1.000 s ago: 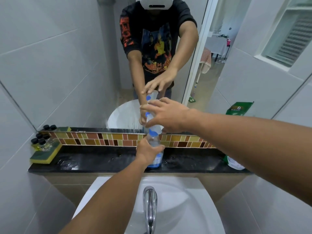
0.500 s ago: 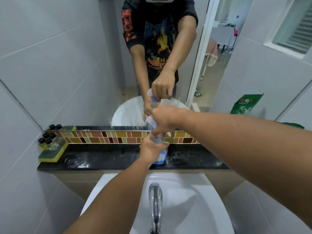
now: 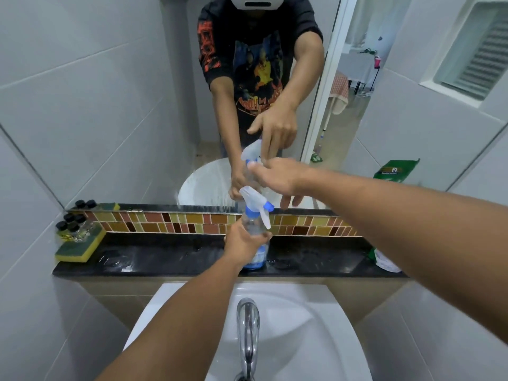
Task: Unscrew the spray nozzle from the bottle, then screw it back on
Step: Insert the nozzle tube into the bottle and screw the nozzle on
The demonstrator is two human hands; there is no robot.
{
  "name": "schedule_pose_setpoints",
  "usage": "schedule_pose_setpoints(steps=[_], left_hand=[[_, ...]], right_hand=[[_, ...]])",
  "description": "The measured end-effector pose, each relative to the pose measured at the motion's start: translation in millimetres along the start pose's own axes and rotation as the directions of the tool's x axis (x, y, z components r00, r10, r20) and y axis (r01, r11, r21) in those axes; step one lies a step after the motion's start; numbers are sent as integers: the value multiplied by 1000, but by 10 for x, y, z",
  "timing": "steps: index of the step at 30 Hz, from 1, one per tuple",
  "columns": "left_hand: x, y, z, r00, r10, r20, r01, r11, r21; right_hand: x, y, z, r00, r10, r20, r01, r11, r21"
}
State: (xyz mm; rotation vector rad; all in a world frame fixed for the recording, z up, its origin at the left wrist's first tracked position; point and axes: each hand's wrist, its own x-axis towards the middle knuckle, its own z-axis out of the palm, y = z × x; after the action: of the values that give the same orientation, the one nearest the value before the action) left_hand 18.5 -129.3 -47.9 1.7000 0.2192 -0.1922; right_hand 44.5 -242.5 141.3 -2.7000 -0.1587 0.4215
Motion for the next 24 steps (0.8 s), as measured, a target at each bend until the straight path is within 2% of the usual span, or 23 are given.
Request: schedule_pose_setpoints(steps=[1, 2, 3, 5, 6, 8, 12, 16, 21, 24], left_hand=[[-9, 10, 0, 1000, -1, -6, 2, 1000, 23], [-4, 2, 2, 1000, -1, -8, 1, 999, 33], [-6, 0, -5, 1000, -1, -6, 2, 1000, 31], [-25, 16, -10, 1000, 15, -8, -14, 999, 43], [-27, 16, -16, 1000, 22, -14, -22, 998, 52], [-34, 16, -22, 1000, 23, -22, -21, 998, 58], [-35, 11, -16, 1000, 14, -13, -13, 997, 75], [-36, -15, -13, 1000, -13, -27, 14, 999, 50], [-13, -19, 6, 998, 15, -65, -9, 996, 84], [-3, -16, 17, 997, -19, -77, 25, 997, 73]], right_hand=[[3, 92, -68, 983, -179, -48, 168, 970, -175], [17, 183, -98, 933, -360, -19, 328, 869, -370], [32, 256, -102, 869, -491, 62, 443, 716, -540], [46, 307, -40, 753, -627, 198, 524, 391, -757], [63, 290, 20, 705, -669, 236, 535, 283, -796], [109, 239, 149, 653, -711, 260, 530, 184, -828], [228, 153, 268, 683, -698, 216, 476, 202, -856], [334, 57, 255, 772, -583, 252, 480, 276, -833], [406, 64, 302, 851, -469, 235, 499, 587, -637], [404, 81, 334, 897, -409, 166, 427, 709, -561]])
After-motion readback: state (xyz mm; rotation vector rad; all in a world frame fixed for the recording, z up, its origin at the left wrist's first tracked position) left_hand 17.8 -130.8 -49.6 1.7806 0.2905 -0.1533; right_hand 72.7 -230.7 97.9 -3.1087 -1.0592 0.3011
